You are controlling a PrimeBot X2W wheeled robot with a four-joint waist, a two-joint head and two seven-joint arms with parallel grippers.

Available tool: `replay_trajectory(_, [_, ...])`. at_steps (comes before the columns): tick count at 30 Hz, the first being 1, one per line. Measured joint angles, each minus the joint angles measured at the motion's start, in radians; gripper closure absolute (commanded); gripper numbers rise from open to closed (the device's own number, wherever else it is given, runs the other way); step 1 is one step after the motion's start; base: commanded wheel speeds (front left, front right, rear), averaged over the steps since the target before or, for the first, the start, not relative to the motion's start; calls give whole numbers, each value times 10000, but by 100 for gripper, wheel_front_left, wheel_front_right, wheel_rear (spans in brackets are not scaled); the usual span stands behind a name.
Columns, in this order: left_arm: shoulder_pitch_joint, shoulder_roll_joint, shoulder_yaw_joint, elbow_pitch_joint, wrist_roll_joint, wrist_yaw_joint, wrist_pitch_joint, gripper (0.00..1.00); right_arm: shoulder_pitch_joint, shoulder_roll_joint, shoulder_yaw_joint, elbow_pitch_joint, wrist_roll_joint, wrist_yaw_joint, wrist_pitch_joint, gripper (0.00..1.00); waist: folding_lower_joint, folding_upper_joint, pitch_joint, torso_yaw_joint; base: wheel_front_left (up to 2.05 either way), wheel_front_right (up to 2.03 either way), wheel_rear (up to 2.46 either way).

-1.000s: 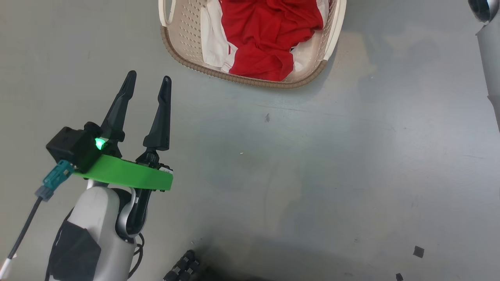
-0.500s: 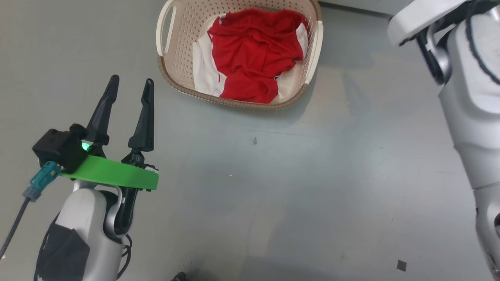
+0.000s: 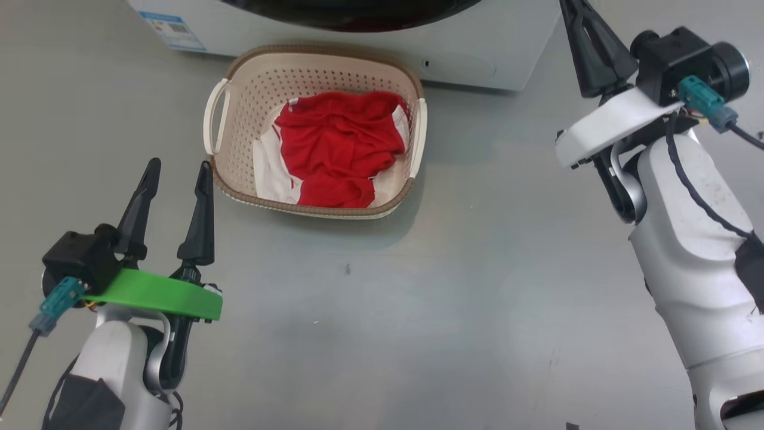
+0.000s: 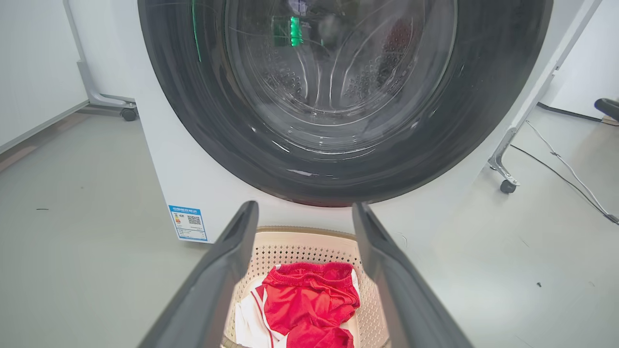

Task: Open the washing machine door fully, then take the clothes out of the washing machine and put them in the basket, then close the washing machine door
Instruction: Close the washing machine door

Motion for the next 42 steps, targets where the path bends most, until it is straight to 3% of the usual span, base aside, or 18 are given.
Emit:
replay_trajectory(14, [776,245,234,86,514,0,0,0,2360,374,-1020,-1049,656,-545,0,100,0,0,-1435,-1079,0,0,0])
replay_trajectory(34, [1753,-23,752,88,502,0,0,0,5307,805,-1605,-2476,1007,-637,0,100,0,0,-2771,-2195,0,0,0])
replay_trajectory(35, [1775,-52,763,88,512,0,0,0,5391,807,-1632,-2548,1007,-642,0,85,-1,0,-2802,-2218,0,0,0])
replay_trajectory(37, [1792,-86,767,86,514,0,2,0,5553,809,-1664,-2698,974,-709,0,21,-1,0,-2839,-2254,0,0,0])
replay_trajectory(38, [1794,-100,771,86,516,0,0,0,5630,811,-1670,-2763,932,-723,0,0,-1,0,-2850,-2264,0,0,0])
replay_trajectory(42, [1869,-186,802,125,516,0,0,0,5890,828,-1672,-2932,826,-727,0,0,-1,0,-2872,-2286,0,0,0])
